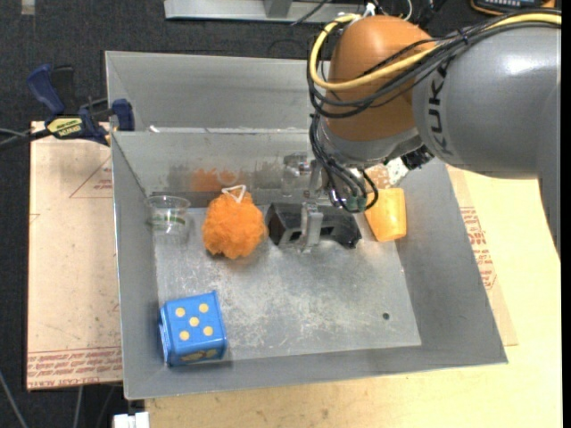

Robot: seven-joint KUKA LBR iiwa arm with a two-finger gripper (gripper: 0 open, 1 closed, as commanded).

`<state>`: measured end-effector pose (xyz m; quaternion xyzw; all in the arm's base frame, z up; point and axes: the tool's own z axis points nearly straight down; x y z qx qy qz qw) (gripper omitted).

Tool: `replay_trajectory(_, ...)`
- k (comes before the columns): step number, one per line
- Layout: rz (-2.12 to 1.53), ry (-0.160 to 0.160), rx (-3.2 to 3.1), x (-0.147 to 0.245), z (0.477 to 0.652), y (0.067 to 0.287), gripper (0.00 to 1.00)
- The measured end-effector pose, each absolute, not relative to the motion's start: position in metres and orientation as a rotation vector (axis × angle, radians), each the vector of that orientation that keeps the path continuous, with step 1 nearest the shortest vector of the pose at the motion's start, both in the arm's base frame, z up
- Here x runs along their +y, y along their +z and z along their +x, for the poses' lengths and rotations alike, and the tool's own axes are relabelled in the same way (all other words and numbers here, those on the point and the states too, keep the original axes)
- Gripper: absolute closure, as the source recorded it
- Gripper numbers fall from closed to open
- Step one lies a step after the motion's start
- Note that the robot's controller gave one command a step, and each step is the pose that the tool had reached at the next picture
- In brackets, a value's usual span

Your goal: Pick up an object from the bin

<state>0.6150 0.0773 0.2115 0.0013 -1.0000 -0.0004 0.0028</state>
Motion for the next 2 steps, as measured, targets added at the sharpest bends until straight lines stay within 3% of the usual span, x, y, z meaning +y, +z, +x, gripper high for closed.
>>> replay_trajectory(1, 0.001, -0.002, -3.143, 0.077, 0.616, 0.217, 0.0)
replay_trajectory(2, 0.014, -0.003, -3.147, 0.111, 0.607, 0.161, 0.0)
